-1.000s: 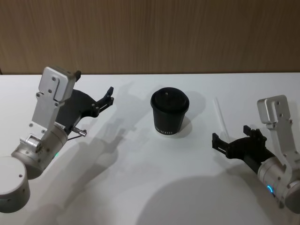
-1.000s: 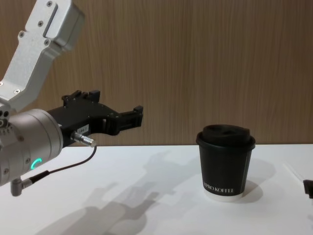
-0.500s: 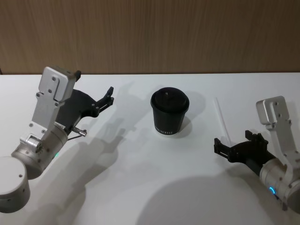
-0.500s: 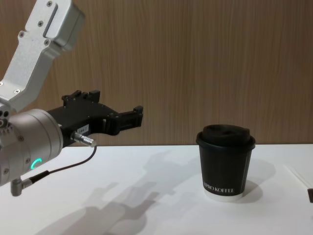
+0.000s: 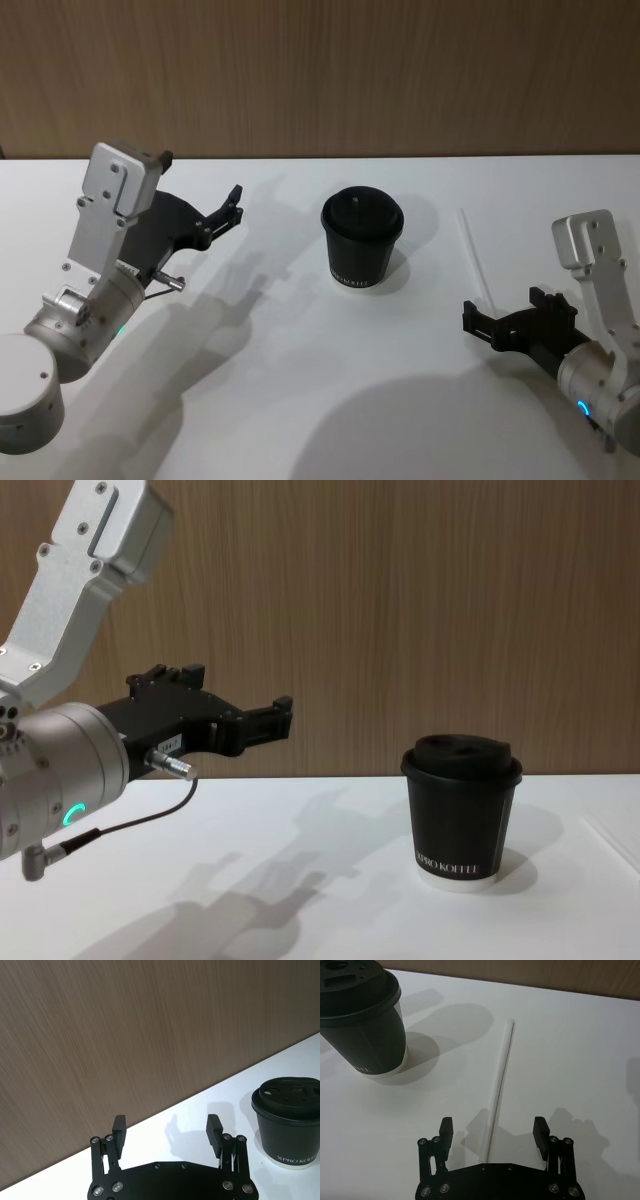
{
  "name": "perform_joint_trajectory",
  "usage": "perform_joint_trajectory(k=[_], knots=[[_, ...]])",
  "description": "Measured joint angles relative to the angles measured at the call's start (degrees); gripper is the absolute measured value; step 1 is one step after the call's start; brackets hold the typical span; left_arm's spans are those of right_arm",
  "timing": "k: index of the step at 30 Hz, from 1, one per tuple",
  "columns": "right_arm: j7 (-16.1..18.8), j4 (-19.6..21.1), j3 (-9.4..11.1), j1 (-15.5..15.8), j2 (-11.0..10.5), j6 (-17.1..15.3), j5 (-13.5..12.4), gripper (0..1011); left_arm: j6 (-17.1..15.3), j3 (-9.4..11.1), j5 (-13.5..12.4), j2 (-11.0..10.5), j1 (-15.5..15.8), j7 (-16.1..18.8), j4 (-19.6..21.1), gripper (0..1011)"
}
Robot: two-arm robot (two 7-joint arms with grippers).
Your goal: Pick up the straw with one hand, pass it to the other hand, and insert it into the cup.
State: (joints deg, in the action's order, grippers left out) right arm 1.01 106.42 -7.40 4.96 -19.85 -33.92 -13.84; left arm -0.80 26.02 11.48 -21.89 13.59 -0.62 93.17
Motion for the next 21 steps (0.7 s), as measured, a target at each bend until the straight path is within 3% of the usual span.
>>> perform_joint_trajectory(k=[21], knots=[[0.8,-3.1,0.6,-1.6,1.3,0.1,0.2,1001,0.0,0.0,0.0,0.0,0.0,0.0,0.0,1003]])
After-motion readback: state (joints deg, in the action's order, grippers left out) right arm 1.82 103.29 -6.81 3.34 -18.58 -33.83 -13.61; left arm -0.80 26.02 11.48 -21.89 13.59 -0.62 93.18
